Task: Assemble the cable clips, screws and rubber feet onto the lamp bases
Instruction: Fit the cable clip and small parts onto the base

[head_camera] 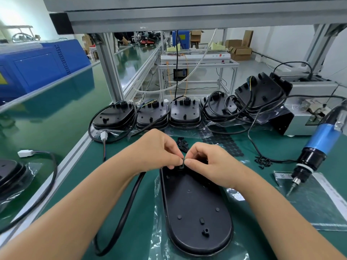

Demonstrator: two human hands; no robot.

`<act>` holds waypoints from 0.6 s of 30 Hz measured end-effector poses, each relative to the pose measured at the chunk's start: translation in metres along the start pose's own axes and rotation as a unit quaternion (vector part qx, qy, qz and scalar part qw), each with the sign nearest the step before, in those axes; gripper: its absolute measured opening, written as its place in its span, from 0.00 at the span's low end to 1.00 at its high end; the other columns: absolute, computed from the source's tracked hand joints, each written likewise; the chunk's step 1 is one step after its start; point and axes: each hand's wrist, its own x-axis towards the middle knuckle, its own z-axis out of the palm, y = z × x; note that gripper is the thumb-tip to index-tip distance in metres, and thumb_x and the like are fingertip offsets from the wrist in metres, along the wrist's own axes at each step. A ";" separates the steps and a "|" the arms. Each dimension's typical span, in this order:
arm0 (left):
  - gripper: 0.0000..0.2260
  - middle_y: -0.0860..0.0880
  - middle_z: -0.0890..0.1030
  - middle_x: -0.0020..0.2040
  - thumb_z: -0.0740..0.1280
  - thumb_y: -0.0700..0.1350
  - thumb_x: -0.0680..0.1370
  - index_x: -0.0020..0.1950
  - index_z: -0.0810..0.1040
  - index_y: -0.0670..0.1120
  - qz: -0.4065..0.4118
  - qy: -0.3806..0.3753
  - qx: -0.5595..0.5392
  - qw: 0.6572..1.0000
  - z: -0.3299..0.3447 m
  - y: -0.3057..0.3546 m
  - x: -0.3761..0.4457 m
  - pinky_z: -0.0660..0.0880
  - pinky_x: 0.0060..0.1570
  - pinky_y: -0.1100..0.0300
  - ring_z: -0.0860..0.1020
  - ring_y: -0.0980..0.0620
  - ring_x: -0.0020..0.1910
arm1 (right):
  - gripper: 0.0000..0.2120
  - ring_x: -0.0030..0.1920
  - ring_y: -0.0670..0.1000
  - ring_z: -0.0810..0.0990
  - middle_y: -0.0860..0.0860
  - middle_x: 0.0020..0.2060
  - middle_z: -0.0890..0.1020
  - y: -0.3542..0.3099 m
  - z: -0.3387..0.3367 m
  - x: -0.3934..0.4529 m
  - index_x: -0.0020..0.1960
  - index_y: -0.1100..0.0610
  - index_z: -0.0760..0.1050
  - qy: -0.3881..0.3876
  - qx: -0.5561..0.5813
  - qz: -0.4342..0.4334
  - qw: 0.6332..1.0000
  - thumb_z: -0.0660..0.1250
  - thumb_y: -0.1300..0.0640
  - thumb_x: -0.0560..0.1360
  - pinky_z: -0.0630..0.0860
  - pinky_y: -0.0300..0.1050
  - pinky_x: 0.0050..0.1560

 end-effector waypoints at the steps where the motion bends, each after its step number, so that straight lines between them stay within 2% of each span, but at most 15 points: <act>1: 0.03 0.51 0.80 0.27 0.74 0.41 0.70 0.37 0.85 0.48 0.002 0.004 0.004 1.000 0.000 0.000 0.001 0.69 0.33 0.60 0.71 0.54 0.27 | 0.04 0.36 0.39 0.75 0.44 0.36 0.80 0.000 0.001 0.000 0.43 0.47 0.76 0.002 -0.003 0.000 1.000 0.69 0.54 0.76 0.73 0.36 0.41; 4: 0.04 0.56 0.78 0.25 0.74 0.41 0.69 0.36 0.85 0.49 0.014 0.014 0.018 1.000 0.001 -0.001 0.003 0.68 0.28 0.70 0.71 0.62 0.24 | 0.05 0.34 0.39 0.74 0.42 0.34 0.79 0.002 0.003 0.001 0.42 0.46 0.75 0.008 -0.012 0.000 1.000 0.69 0.53 0.76 0.71 0.37 0.40; 5: 0.04 0.56 0.78 0.25 0.74 0.41 0.69 0.36 0.85 0.49 0.018 0.018 0.028 0.999 0.002 -0.003 0.002 0.68 0.28 0.70 0.71 0.63 0.24 | 0.05 0.35 0.40 0.75 0.43 0.35 0.79 0.002 0.003 0.001 0.41 0.46 0.75 0.011 -0.014 0.000 1.000 0.69 0.53 0.75 0.72 0.39 0.41; 9: 0.02 0.51 0.81 0.30 0.74 0.41 0.71 0.38 0.85 0.47 0.018 0.027 0.021 0.999 0.006 -0.010 -0.001 0.78 0.36 0.56 0.77 0.56 0.28 | 0.05 0.42 0.46 0.79 0.46 0.40 0.82 0.003 0.004 0.002 0.42 0.46 0.74 0.016 -0.023 0.004 1.000 0.69 0.52 0.75 0.77 0.48 0.48; 11: 0.01 0.52 0.83 0.32 0.75 0.43 0.71 0.40 0.86 0.49 0.026 0.009 0.027 0.999 0.001 -0.008 -0.002 0.78 0.39 0.58 0.78 0.57 0.31 | 0.04 0.42 0.46 0.79 0.46 0.41 0.82 0.003 0.003 0.001 0.42 0.46 0.74 0.015 -0.017 0.006 1.000 0.69 0.52 0.75 0.77 0.45 0.47; 13: 0.02 0.52 0.85 0.37 0.75 0.49 0.71 0.43 0.86 0.52 0.040 -0.022 0.027 0.999 -0.008 -0.001 -0.003 0.76 0.41 0.65 0.79 0.59 0.36 | 0.04 0.39 0.43 0.78 0.46 0.39 0.82 0.003 0.000 0.000 0.43 0.48 0.75 0.002 0.006 0.009 1.000 0.70 0.53 0.75 0.74 0.37 0.42; 15: 0.04 0.52 0.85 0.38 0.74 0.54 0.72 0.43 0.86 0.55 0.062 -0.021 0.023 0.998 -0.014 0.013 0.004 0.75 0.37 0.66 0.78 0.59 0.34 | 0.03 0.36 0.43 0.76 0.49 0.38 0.83 0.003 -0.009 -0.001 0.44 0.51 0.77 0.009 0.038 0.021 0.999 0.70 0.53 0.76 0.72 0.36 0.40; 17: 0.04 0.51 0.84 0.37 0.73 0.54 0.72 0.43 0.86 0.56 0.094 0.007 0.046 0.994 -0.009 0.034 0.018 0.74 0.35 0.63 0.76 0.56 0.32 | 0.05 0.38 0.49 0.80 0.54 0.41 0.85 0.005 -0.023 -0.002 0.45 0.54 0.79 0.066 0.069 0.049 0.994 0.68 0.53 0.77 0.74 0.41 0.41; 18: 0.03 0.51 0.84 0.36 0.73 0.52 0.73 0.44 0.86 0.55 0.112 0.017 0.057 0.992 -0.001 0.045 0.026 0.75 0.36 0.62 0.76 0.54 0.32 | 0.06 0.39 0.49 0.82 0.53 0.40 0.85 0.007 -0.032 -0.003 0.44 0.55 0.79 0.110 0.083 0.060 0.989 0.68 0.54 0.78 0.74 0.38 0.39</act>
